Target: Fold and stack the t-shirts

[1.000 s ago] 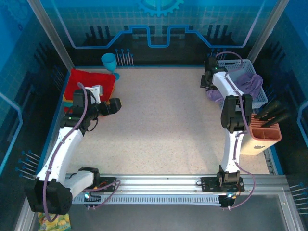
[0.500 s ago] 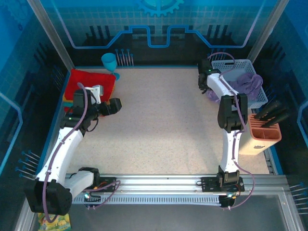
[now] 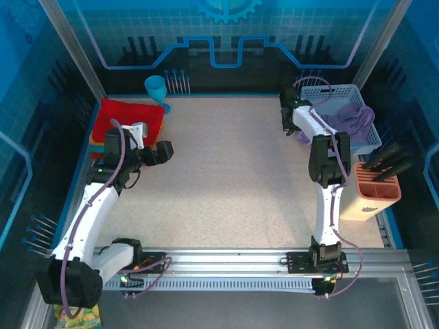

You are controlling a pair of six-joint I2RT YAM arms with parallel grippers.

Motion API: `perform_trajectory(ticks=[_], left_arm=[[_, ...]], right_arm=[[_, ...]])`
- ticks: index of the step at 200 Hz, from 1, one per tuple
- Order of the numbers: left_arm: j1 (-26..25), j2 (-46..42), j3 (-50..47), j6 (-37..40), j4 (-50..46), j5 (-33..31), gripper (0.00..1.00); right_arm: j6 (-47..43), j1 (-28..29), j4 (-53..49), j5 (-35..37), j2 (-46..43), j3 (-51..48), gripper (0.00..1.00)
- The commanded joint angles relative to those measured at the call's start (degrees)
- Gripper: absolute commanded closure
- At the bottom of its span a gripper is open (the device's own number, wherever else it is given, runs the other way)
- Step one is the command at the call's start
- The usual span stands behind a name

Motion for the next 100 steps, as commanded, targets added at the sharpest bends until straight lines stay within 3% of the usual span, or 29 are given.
perform_trajectory(ticks=[1,100], left_arm=[[-0.6,-0.93,-0.55,0.18,0.51,0.6,0.01],[-0.63,-1.35,-0.72,0.33,0.59,0.4,0.01]], right_arm=[[0.11,1.65,1.45,-1.72,-5.35,-2.53,1.0],[-5.16,11.48,4.31,-4.39,-22.9,-3.01,1.0]])
